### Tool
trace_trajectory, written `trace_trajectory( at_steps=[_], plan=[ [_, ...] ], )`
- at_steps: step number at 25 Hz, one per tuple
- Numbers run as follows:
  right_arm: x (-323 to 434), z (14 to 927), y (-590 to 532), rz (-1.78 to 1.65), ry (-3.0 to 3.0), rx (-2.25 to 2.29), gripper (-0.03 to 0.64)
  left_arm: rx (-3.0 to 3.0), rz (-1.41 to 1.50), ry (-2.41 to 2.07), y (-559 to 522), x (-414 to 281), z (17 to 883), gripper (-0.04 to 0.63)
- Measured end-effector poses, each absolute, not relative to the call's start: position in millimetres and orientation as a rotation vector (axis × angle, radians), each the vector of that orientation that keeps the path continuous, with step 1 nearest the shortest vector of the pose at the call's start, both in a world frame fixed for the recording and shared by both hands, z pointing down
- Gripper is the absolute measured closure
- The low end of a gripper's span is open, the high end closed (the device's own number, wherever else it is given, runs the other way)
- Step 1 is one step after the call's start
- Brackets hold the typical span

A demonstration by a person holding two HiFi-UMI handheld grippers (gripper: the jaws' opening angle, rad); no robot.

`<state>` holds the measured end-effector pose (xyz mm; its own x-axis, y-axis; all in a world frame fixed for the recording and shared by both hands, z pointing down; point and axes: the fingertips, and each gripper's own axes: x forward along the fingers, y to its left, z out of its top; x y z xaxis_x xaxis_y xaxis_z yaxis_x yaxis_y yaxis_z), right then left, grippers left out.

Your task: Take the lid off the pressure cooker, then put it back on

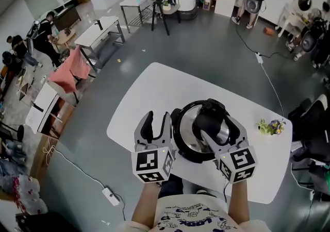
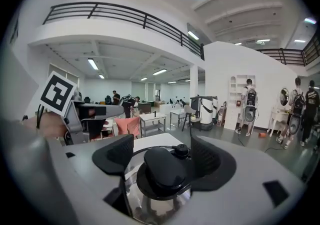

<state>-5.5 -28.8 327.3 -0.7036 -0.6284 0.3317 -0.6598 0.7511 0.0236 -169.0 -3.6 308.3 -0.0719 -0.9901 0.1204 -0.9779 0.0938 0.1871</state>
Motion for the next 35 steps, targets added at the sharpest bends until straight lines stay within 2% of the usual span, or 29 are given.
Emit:
trace_trajectory(
  at_steps=[15,35],
  plan=[
    [-44,369,-63,0.157,-2.444,0.907,0.238,1.982,-0.069,-1.776,-85,-201,388,0.407],
    [-41,413,-79,0.152,-2.268,0.665,0.239,1.863,-0.054,-1.494,-115,-183,478,0.407]
  ],
)
